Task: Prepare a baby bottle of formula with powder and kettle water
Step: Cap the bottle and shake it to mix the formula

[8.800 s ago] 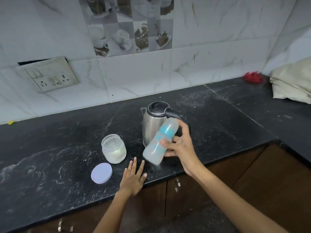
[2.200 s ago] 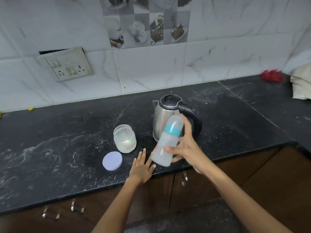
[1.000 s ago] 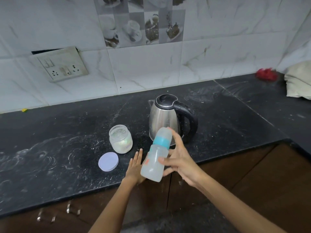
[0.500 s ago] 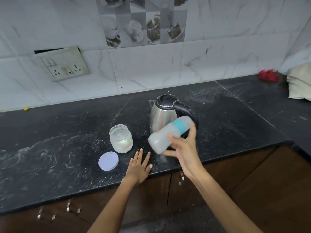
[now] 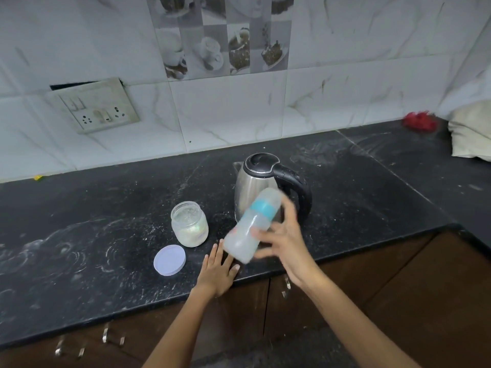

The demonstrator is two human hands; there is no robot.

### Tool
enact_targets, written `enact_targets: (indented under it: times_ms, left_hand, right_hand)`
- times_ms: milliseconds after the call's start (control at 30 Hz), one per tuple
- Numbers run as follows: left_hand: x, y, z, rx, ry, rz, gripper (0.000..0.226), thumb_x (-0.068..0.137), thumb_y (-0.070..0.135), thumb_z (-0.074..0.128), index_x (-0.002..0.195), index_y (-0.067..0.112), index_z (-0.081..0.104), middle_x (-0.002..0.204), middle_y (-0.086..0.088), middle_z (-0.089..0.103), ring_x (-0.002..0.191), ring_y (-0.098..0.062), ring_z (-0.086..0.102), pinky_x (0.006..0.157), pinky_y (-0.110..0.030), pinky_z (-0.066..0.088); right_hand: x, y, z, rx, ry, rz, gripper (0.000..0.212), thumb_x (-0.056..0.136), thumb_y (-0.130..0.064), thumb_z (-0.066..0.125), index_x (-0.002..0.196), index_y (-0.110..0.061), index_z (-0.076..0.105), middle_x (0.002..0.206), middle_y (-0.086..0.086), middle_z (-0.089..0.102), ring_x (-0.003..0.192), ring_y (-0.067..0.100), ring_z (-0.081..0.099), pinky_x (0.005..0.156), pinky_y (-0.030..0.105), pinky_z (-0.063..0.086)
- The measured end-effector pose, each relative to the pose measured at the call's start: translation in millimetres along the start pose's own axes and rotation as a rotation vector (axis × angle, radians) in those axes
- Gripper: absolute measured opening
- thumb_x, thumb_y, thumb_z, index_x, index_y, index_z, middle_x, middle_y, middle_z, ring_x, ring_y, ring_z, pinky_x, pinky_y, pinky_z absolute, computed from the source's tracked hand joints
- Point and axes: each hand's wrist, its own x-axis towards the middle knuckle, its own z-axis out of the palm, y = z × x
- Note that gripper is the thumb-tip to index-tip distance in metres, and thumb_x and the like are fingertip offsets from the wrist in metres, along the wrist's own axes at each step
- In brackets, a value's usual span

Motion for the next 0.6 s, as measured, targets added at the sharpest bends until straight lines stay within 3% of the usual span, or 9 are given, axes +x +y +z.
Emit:
enact_targets:
  times_ms: [100,233,367,500,533,600]
  left_hand:
    - [6.3,-0.6,1.7,0.114,-0.03,0.028,0.058,0.103,0.041,0.021,0.152,0.024,-0.007,0.159,-0.008,-0.02,0.148,-0.025,-0.016,0.12,-0.043,-0.004]
    - [0.8,1.2,0.1,0.124,-0.017,0.033,0.066,0.102,0.038,0.03,0.151,0.02,-0.011,0.16,-0.006,-0.015,0.148,-0.023,-0.013,0.119,-0.041,-0.006]
    - [7.0,-1.8,3.0,0.165,-0.034,0.042,0.059,0.103,0.042,0.021,0.152,0.025,-0.009,0.159,-0.007,-0.02,0.148,-0.023,-0.016,0.119,-0.042,-0.003]
    - [2.0,0.4,0.8,0.114,-0.014,0.044,0.064,0.102,0.039,0.031,0.152,0.021,-0.004,0.161,-0.005,-0.008,0.149,-0.024,-0.01,0.12,-0.041,-0.004]
    - [2.4,-0.3,0.8,0.121,-0.009,0.049,0.064,0.102,0.039,0.031,0.152,0.022,-0.004,0.161,-0.005,-0.008,0.149,-0.024,-0.01,0.12,-0.041,-0.004]
    - [3.4,-1.0,0.8,0.168,-0.021,0.046,0.059,0.103,0.041,0.024,0.152,0.025,-0.004,0.161,-0.007,-0.014,0.148,-0.024,-0.013,0.119,-0.042,-0.002]
  right_hand:
    - [5.8,-7.3,-3.0,0.162,0.112,-0.025,0.085,0.084,0.0,0.068,0.142,-0.045,0.025,0.123,0.012,0.062,0.106,0.032,0.067,0.077,0.061,0.056]
    - [-7.3,-2.4,-2.0,-0.103,-0.115,0.033,0.094,0.077,0.0,0.076,0.14,-0.049,0.027,0.122,0.011,0.064,0.105,0.027,0.068,0.072,0.057,0.058]
    - [5.0,-8.6,-7.0,0.18,0.142,-0.071,0.084,0.083,-0.001,0.069,0.141,-0.045,0.027,0.118,0.01,0.066,0.104,0.029,0.068,0.072,0.054,0.059]
    - [-6.9,-2.1,-2.9,-0.077,-0.097,0.043,0.094,0.078,0.001,0.075,0.141,-0.048,0.026,0.12,0.008,0.066,0.106,0.026,0.068,0.074,0.06,0.057]
    - [-8.9,-4.1,-3.1,-0.092,-0.106,0.018,0.094,0.076,-0.001,0.077,0.14,-0.048,0.027,0.121,0.007,0.065,0.107,0.026,0.067,0.073,0.058,0.058]
    - [-2.5,-9.6,-6.7,0.042,0.026,-0.075,0.091,0.076,-0.003,0.076,0.14,-0.045,0.028,0.121,0.009,0.064,0.107,0.029,0.067,0.069,0.052,0.059]
